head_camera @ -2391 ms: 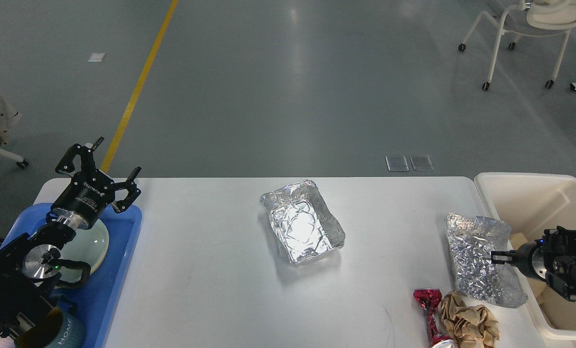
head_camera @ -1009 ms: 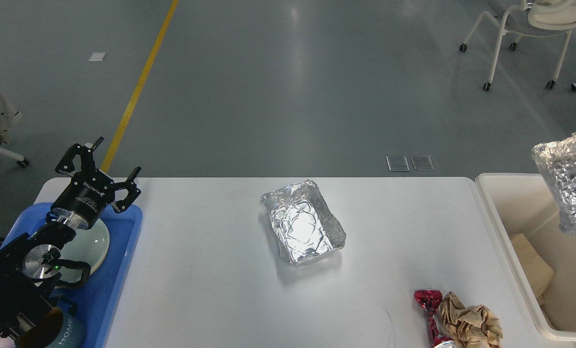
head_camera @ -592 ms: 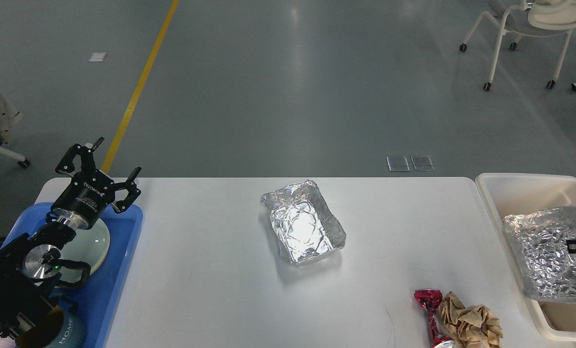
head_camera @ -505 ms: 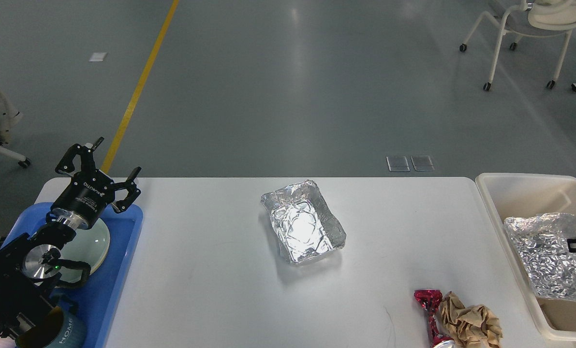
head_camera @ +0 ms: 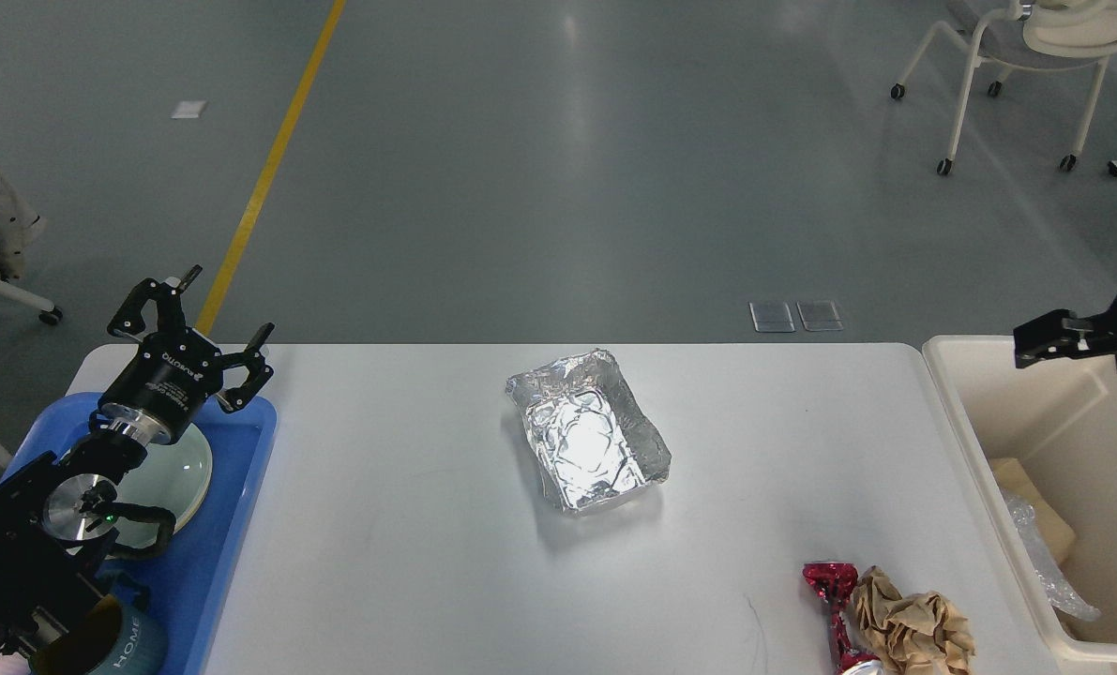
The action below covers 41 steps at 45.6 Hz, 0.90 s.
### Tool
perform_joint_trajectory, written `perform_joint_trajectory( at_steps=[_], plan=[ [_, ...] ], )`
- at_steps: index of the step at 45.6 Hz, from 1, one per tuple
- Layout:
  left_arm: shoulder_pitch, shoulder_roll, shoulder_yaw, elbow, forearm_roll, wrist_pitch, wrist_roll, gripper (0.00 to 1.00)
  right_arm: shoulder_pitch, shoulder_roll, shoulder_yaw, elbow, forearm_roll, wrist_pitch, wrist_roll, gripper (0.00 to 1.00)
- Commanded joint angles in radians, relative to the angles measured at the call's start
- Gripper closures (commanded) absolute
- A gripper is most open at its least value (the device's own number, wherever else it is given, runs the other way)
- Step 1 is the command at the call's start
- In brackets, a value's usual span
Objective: Tidy desktop
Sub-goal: 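Swing the right gripper over to the foil tray on the table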
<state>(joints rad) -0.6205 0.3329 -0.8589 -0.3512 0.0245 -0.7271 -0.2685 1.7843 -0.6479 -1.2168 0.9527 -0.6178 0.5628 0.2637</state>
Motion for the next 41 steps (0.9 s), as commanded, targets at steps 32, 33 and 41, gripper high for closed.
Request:
perform_joint_trajectory(
  at_steps=[32,33,41],
  plan=[
    [0.001,0.0,0.001,0.0,0.0,0.0,0.0,0.0,0.264,0.433,0.212,0.298,0.315,-0.196,-0.015,0.0],
    [-0.001,0.0,0.0,0.0,0.0,0.0,0.0,0.0,0.221,0.47,0.206,0.269,0.338,-0.231,-0.017,0.0],
    [-0.001,0.0,0.0,0.0,0.0,0.0,0.0,0.0,-0.101,0.691,0.198,0.022,0.386,-0.397,-0.073,0.0]
  ],
)
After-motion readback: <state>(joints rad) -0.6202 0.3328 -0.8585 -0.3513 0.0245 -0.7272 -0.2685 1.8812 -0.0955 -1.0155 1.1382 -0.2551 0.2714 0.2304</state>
